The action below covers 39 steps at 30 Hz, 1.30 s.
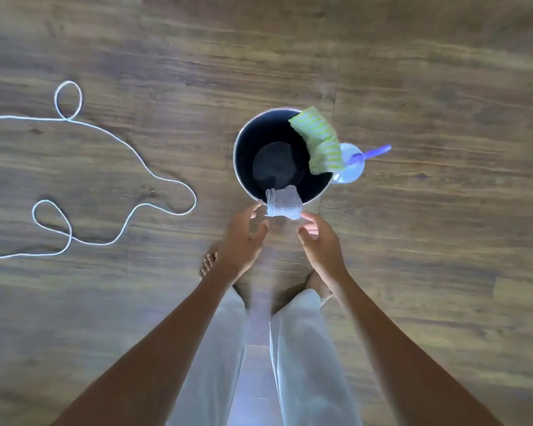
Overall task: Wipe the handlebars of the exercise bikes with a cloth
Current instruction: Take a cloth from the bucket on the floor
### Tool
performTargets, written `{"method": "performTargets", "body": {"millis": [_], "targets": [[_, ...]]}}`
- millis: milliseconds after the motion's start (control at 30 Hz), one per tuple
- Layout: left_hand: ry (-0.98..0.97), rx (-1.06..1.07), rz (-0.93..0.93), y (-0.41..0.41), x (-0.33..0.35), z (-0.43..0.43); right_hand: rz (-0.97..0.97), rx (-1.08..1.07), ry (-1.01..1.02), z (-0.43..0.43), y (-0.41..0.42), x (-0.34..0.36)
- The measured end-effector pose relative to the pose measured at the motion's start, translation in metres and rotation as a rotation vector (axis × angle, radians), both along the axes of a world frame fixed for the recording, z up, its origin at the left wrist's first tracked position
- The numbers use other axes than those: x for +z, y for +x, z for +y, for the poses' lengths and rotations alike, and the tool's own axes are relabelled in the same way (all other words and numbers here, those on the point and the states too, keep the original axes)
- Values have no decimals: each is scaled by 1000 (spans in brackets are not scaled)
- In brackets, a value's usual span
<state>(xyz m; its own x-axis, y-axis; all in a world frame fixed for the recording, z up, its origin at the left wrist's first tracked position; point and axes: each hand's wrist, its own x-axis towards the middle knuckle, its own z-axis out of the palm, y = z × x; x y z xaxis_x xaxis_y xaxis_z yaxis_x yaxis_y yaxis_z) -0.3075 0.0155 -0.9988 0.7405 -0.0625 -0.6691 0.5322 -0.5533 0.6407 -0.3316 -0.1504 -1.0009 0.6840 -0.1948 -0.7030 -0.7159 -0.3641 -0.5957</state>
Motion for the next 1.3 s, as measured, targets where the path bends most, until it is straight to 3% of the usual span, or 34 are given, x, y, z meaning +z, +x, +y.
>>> {"method": "performTargets", "body": {"millis": [200, 333, 667, 933, 1133, 1300], "targets": [[-26, 61, -107, -9, -74, -31, -106, 48, -42, 7, 18, -80], [6, 107, -149, -5, -95, -35, -104, 9, 22, 2, 17, -95], [37, 66, -137, 5, -20, -37, -84, -179, 93, 9, 17, -28], [-86, 3, -296, 74, 151, -53, -289, -276, 254, -18, 86, 139], [-162, -82, -556, 150, 356, -68, -539, -138, 346, -54, 154, 352], [-260, -202, -771, 174, 518, -80, -806, -95, 298, -78, 164, 537]]}}
